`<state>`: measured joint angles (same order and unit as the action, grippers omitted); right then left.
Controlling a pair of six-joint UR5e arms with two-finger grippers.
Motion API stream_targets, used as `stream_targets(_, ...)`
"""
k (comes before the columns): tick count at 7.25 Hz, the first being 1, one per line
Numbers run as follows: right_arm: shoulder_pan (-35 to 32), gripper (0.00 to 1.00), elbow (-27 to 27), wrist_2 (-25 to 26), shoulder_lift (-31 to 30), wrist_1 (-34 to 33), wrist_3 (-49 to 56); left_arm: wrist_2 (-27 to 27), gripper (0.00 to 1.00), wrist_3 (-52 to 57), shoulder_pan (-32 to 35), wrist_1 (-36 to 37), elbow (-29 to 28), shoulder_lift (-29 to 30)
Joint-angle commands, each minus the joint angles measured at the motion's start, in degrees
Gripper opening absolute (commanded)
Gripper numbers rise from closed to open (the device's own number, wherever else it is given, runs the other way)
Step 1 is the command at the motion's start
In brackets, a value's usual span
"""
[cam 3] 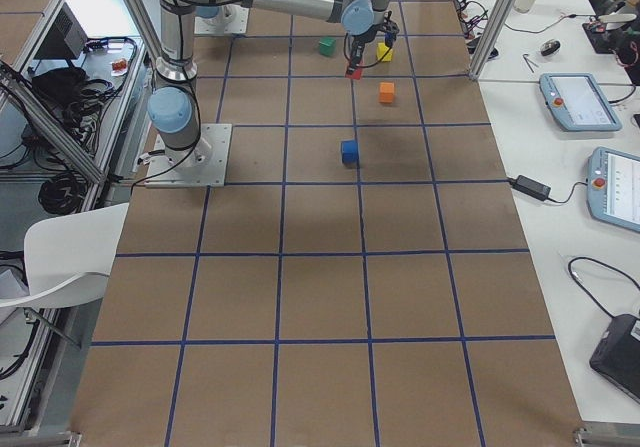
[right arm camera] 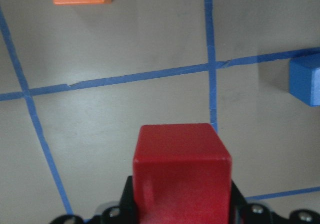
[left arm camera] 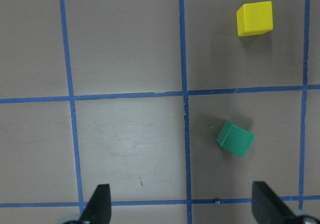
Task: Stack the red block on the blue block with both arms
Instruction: 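Carry the red cube with the right gripper above the blue cube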
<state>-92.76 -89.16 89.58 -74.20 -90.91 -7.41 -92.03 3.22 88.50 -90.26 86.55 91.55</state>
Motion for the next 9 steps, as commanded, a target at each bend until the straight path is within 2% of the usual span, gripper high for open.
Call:
stream_targets(1,8.4,0.0,-6.1,0.2,-4.6,-0.5,15.7,0.7,1.0,-0.1,0.0,0.0,0.0,0.0)
stream_targets(2,12.5,0.0,-9.2,0.9,-5.5,-3.2,20.7,0.7,1.0,-0.1,0.0,0.0,-0.1,0.0)
stream_targets(3,15.0,0.0,-12.1,3.0,-5.5,-9.5,23.4,0.7,1.0,-0.1,0.0,0.0,-0.1,0.0)
stream_targets(4,15.4,0.0,-13.2,3.9,-5.1,-13.5,24.4,0.7,1.0,-0.1,0.0,0.0,-0.1,0.0)
stream_targets(7,15.7,0.0,-13.9,3.9,-3.2,-15.6,28.3,0.7,1.0,-0.1,0.0,0.0,0.0,-0.1)
stream_targets(9,15.7,0.0,-13.8,3.9,-0.2,-20.6,28.2,0.7,1.0,-0.1,0.0,0.0,0.0,-0.1)
